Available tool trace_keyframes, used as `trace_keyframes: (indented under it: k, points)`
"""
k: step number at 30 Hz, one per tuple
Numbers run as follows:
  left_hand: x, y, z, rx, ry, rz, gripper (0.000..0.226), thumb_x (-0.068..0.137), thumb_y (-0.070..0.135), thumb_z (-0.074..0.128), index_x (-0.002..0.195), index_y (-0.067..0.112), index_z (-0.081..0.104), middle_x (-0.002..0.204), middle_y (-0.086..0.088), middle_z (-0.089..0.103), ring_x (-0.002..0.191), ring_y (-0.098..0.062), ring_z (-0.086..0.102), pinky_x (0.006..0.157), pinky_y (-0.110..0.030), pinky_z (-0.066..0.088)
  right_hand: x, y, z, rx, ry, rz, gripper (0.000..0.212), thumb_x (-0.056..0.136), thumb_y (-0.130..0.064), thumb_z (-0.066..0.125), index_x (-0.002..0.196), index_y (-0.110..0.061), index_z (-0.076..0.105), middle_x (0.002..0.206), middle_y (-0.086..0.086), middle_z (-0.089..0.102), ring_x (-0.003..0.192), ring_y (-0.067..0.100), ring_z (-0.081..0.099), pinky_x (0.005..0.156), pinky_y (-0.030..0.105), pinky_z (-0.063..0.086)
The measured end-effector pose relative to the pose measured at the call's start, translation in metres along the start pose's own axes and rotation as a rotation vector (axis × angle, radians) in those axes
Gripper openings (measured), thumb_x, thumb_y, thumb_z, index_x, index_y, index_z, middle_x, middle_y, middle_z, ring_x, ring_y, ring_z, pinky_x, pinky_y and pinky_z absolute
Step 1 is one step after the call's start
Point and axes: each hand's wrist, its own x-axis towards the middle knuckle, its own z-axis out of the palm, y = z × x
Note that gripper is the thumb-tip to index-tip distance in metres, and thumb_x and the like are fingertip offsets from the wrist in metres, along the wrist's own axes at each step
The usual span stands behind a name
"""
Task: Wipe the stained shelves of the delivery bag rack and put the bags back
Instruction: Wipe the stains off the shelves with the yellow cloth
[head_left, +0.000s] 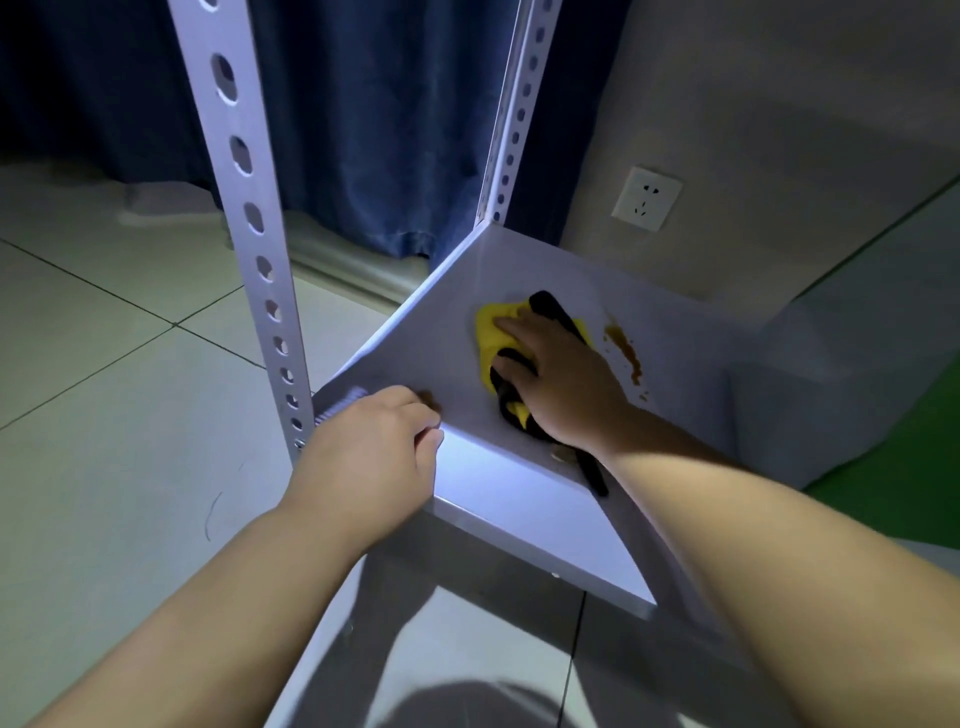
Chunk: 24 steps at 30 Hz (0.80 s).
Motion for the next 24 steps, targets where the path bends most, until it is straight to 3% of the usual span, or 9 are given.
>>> trace_keyframes:
  k: [4,9,12,16,20,22,24]
  points:
    - [0.000,0.001,0.000,0.012,-0.018,0.004,0.027,0.094,0.030,0.039,0.105,0.027,0.064,0.106,0.010,0.058,0.094,-0.014,0.053,0.067,-0.022,0.036,0.006,-0.009,0.006,-0.141,0.005,0.063,0.049,0.097,-0.039,0.038,0.143,-0.026,0.032,0.154,0.000,0.024,0.141,0.022,0.020,0.114,0.035,0.017]
    - [0.000,0.002,0.000,-0.014,-0.037,-0.011,0.027,0.094,0.028,0.041,0.107,0.023,0.064,0.108,0.006,0.058,0.095,-0.018,0.055,0.071,-0.027,0.044,-0.058,-0.017,-0.003,-0.013,-0.014,0.062,0.046,0.093,-0.043,0.044,0.137,-0.037,0.036,0.152,-0.013,0.021,0.139,0.013,0.017,0.109,0.029,0.021]
    - [0.000,0.003,0.001,-0.032,-0.038,-0.017,0.027,0.094,0.026,0.042,0.108,0.020,0.065,0.109,0.004,0.059,0.093,-0.018,0.055,0.075,-0.029,0.048,-0.088,-0.013,-0.010,-0.024,-0.018,0.110,0.047,0.094,-0.042,0.042,0.140,-0.035,0.033,0.152,-0.013,0.020,0.140,0.013,0.015,0.110,0.028,0.021]
    - [0.002,0.004,-0.001,0.001,-0.040,-0.023,0.026,0.093,0.026,0.043,0.107,0.021,0.065,0.106,0.004,0.060,0.088,-0.017,0.053,0.068,-0.025,0.041,-0.102,0.006,-0.015,-0.078,0.025,0.355,0.050,0.096,-0.042,0.036,0.144,-0.035,0.023,0.156,-0.009,0.011,0.143,0.015,0.010,0.113,0.035,0.021]
    - [0.004,0.008,-0.001,0.074,-0.047,-0.025,0.027,0.093,0.027,0.042,0.105,0.023,0.066,0.104,0.005,0.060,0.090,-0.017,0.053,0.065,-0.025,0.039,-0.079,0.028,-0.018,-0.167,0.085,0.598,0.052,0.097,-0.043,0.031,0.146,-0.032,0.019,0.158,0.000,0.007,0.144,0.025,0.003,0.116,0.038,0.009]
    - [0.007,0.009,-0.002,0.091,-0.046,-0.030,0.027,0.093,0.029,0.042,0.106,0.024,0.065,0.103,0.005,0.059,0.091,-0.018,0.054,0.067,-0.027,0.043,-0.059,0.038,-0.014,-0.296,0.103,0.626,0.051,0.098,-0.042,0.026,0.146,-0.026,0.021,0.157,0.009,0.008,0.144,0.030,-0.002,0.116,0.040,0.001]
    - [0.011,0.010,-0.002,0.121,-0.053,-0.020,0.032,0.093,0.036,0.040,0.116,0.027,0.060,0.107,0.004,0.058,0.097,-0.019,0.055,0.072,-0.029,0.046,-0.038,0.044,-0.013,-0.248,0.138,0.713,0.053,0.097,-0.042,0.025,0.146,-0.022,0.020,0.155,0.018,0.003,0.143,0.034,-0.004,0.116,0.043,0.000]
